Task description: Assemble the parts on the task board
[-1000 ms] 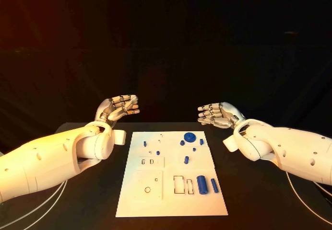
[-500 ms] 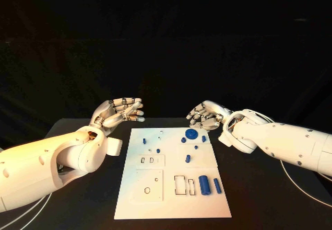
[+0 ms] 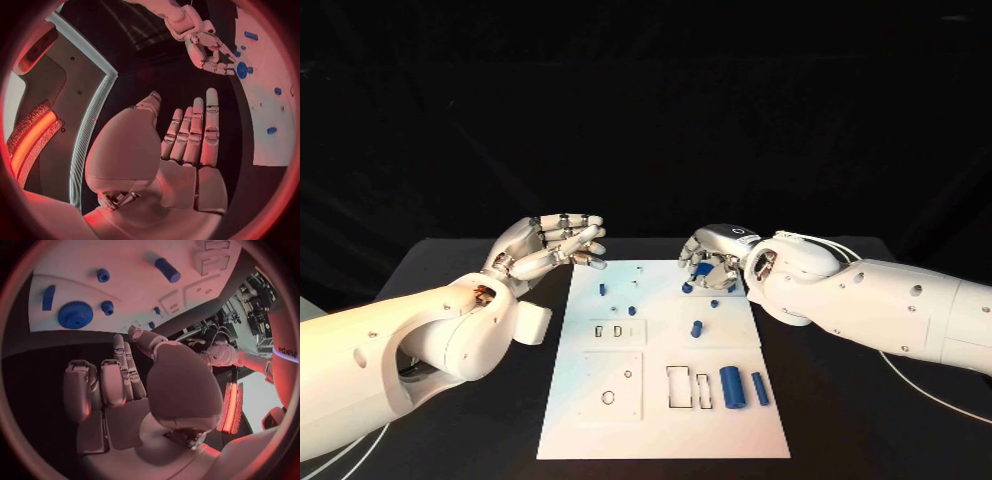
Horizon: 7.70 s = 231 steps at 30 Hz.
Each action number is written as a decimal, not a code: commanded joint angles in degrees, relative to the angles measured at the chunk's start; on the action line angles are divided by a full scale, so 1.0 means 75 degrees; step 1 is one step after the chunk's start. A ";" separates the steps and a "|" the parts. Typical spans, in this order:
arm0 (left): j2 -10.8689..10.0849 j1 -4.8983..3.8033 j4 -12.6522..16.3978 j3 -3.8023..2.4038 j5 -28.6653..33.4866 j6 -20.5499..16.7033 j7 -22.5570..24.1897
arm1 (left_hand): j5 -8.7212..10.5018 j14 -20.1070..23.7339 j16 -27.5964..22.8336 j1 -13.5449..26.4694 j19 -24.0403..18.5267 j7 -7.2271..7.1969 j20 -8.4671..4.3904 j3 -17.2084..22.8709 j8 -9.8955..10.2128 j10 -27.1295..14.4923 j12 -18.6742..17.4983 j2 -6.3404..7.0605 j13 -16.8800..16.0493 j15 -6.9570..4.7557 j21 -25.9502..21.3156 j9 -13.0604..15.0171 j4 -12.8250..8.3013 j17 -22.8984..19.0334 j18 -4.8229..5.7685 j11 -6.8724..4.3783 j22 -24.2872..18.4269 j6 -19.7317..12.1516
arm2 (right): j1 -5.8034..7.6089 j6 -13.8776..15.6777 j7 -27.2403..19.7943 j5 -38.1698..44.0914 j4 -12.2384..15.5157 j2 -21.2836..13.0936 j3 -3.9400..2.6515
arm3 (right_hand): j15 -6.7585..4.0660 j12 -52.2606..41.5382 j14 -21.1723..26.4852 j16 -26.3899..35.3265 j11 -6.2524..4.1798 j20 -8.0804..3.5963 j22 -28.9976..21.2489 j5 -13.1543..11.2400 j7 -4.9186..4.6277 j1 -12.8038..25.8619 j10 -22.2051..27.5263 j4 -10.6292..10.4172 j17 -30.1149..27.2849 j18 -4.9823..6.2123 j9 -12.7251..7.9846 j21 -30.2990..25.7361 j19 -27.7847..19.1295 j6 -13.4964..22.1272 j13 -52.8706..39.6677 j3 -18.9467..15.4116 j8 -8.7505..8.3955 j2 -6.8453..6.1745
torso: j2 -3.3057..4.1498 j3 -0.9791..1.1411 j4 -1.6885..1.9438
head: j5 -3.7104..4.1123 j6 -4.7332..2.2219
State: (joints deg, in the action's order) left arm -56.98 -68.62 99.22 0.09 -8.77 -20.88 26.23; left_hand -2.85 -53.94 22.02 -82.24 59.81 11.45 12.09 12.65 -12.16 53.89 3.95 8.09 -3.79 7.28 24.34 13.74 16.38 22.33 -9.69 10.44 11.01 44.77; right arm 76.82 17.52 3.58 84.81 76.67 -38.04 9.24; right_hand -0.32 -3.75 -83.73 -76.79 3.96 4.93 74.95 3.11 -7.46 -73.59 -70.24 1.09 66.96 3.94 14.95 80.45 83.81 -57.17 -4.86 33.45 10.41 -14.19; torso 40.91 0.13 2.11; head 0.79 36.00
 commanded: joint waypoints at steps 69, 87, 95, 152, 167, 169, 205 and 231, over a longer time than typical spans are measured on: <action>-0.0051 -0.0018 0.0014 -0.0033 0.0141 0.0055 -0.0272 | 0.0004 0.0282 0.0429 0.0161 -0.0169 0.0287 0.0040 -0.0162 0.0168 -0.0354 -0.0056 -0.0160 0.0020 0.0048 0.0194 -0.0085 0.0010 0.0427 -0.0077 0.0095 0.0073 -0.0228 | -0.0136 0.0522 0.0667 0.1384 -0.0526 0.0481 0.0055 | -0.0201 -0.0181 -0.0317 -0.0378 -0.0175 -0.0112 0.0088 0.0029 0.0173 -0.0285 -0.0361 -0.0102 0.0074 -0.0115 0.0851 0.0039 0.0118 -0.0741 -0.0455 0.0256 0.0478 0.0663 | 0.0309 -0.0021 0.0174 | 0.0053 0.0113; 0.0131 -0.0019 -0.0007 -0.0034 0.0173 -0.0011 -0.0233 | 0.0004 0.0431 0.0516 0.0121 -0.0249 0.0285 0.0056 -0.0218 0.0262 -0.0494 -0.0058 -0.0165 0.0022 0.0071 0.0230 -0.0158 -0.0003 0.0522 -0.0067 0.0109 0.0089 -0.0484 | -0.0054 0.1235 0.1008 0.1410 -0.0927 0.1262 0.0031 | -0.0180 -0.0089 -0.0312 -0.0381 -0.0145 -0.0104 0.0103 0.0030 0.0175 -0.0145 -0.0275 -0.0124 0.0056 -0.0120 0.0943 0.0037 0.0119 -0.0674 -0.0461 0.0199 0.0487 0.0567 | 0.0351 -0.0025 0.0230 | 0.0012 0.0115; 0.0182 -0.0020 -0.0015 -0.0035 0.0169 -0.0018 -0.0226 | 0.0004 0.0491 0.0603 0.0086 -0.0279 0.0263 0.0053 -0.0257 0.0364 -0.0737 -0.0062 -0.0173 0.0029 0.0055 0.0275 -0.0231 0.0004 0.0596 -0.0077 0.0084 0.0108 -0.0756 | -0.0059 0.1160 0.1008 0.1430 -0.1256 0.1602 0.0031 | -0.0166 -0.0037 -0.0304 -0.0372 -0.0126 -0.0095 0.0101 0.0033 0.0158 -0.0145 -0.0209 -0.0115 0.0029 -0.0119 0.0972 0.0030 0.0114 -0.0608 -0.0456 0.0228 0.0466 0.0560 | 0.0382 -0.0065 0.0263 | 0.0019 0.0116; 0.0195 -0.0073 0.0085 -0.0106 0.0223 0.0128 -0.0319 | 0.0004 0.0518 0.0643 0.0083 -0.0295 0.0283 0.0057 -0.0269 0.0359 -0.0748 -0.0042 -0.0200 0.0020 0.0063 0.0295 -0.0228 0.0010 0.0629 -0.0074 0.0101 0.0117 -0.0749 | -0.0156 0.1076 0.0755 0.1456 -0.2081 0.2232 0.0040 | 0.0135 -0.0003 0.0201 0.0886 0.0263 0.0182 -0.2129 0.0037 0.0033 -0.0214 0.1536 -0.0235 -0.2064 0.0313 0.0960 -0.1819 -0.0648 0.0522 -0.0097 -0.0497 -0.0289 0.0139 | 0.0493 -0.0116 0.0325 | -0.0015 0.0022; 0.0098 -0.0074 -0.0018 -0.0105 0.0212 0.0149 -0.0332 | 0.0005 0.0531 0.0673 0.0087 -0.0301 0.0269 0.0058 -0.0287 0.0322 -0.0724 -0.0022 -0.0203 0.0013 0.0062 0.0311 -0.0193 0.0009 0.0651 -0.0076 0.0095 0.0122 -0.0629 | -0.0080 0.1922 0.0499 0.0318 -0.0531 0.0645 -0.0040 | -0.0049 -0.0489 -0.0100 0.0353 0.0018 0.0011 -0.1265 0.0041 -0.0075 -0.0362 0.0386 -0.0382 -0.1215 0.0135 0.0953 -0.1232 -0.0196 0.0337 -0.0367 -0.0440 -0.0375 0.0165 | 0.0432 -0.0100 0.0214 | -0.0041 0.0004; 0.0080 -0.0073 -0.0042 -0.0104 0.0209 0.0165 -0.0334 | 0.0005 0.0529 0.0689 0.0088 -0.0300 0.0263 0.0057 -0.0300 0.0311 -0.0709 -0.0015 -0.0195 0.0010 0.0059 0.0320 -0.0184 0.0008 0.0662 -0.0079 0.0091 0.0126 -0.0600 | -0.0053 0.1863 0.0452 0.0132 -0.0271 0.0339 -0.0057 | -0.0119 -0.0742 -0.0114 0.0276 -0.0068 -0.0041 -0.1157 0.0038 -0.0033 -0.0354 0.0118 -0.0372 -0.1113 0.0117 0.0980 -0.1153 -0.0170 0.0261 -0.0531 -0.0375 -0.0342 0.0138 | 0.0415 -0.0103 0.0186 | -0.0046 0.0004; 0.0034 -0.0070 -0.0213 -0.0100 0.0192 0.0373 -0.0418 | 0.0003 0.0484 0.0809 0.0027 -0.0265 0.0271 0.0049 -0.0312 0.0268 -0.0620 0.0002 -0.0240 0.0008 0.0045 0.0406 -0.0158 -0.0016 0.0735 -0.0088 0.0092 0.0160 -0.0505 | -0.0019 0.0276 0.1363 -0.1694 -0.0543 -0.0208 -0.0068 | 0.0061 -1.0913 -0.0709 -0.1549 0.0086 0.0120 0.1630 0.0050 -0.0268 -0.0574 -0.2016 -0.1602 0.2401 -0.0429 0.1304 0.0977 0.0678 0.1314 -1.0675 -0.2687 0.0166 0.0420 | 0.0400 -0.0075 0.0117 | -0.0129 0.0153; 0.0034 -0.0069 -0.0229 -0.0100 0.0177 0.0375 -0.0514 | 0.0001 0.0531 0.0882 -0.0199 -0.0292 0.0282 0.0040 -0.0130 0.0279 -0.0636 -0.0018 -0.0380 0.0013 0.0046 0.0488 -0.0168 -0.0084 0.0788 -0.0083 0.0102 0.0194 -0.0536 | -0.0133 -0.0005 0.1530 -0.1527 -0.0884 0.0010 -0.0064 | 0.0040 -1.0983 -0.0702 -0.1559 0.0057 0.0115 0.1662 0.0044 -0.0228 -0.0615 -0.2092 -0.1741 0.2405 -0.0434 0.1322 0.1000 0.0683 0.1057 -1.0767 -0.2567 0.0297 0.0712 | 0.0397 -0.0082 0.0109 | -0.0151 0.0251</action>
State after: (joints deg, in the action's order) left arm -56.83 -69.08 97.42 -0.61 -7.39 -19.00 22.23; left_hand -2.85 -50.37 28.43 -83.24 57.85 10.94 12.59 11.24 -10.01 49.07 3.71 5.42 -3.70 7.80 27.64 12.55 15.72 28.19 -9.68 11.15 12.39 41.18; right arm 75.95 19.31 14.94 72.39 70.11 -38.03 8.68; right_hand -0.21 -85.79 -84.03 -88.27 4.54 5.46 74.92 3.64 -9.21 -78.08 -83.88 -11.82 74.93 1.68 24.82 87.70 83.90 -48.75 -74.95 14.11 12.41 -9.47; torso 43.85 -0.47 2.94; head -0.35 37.93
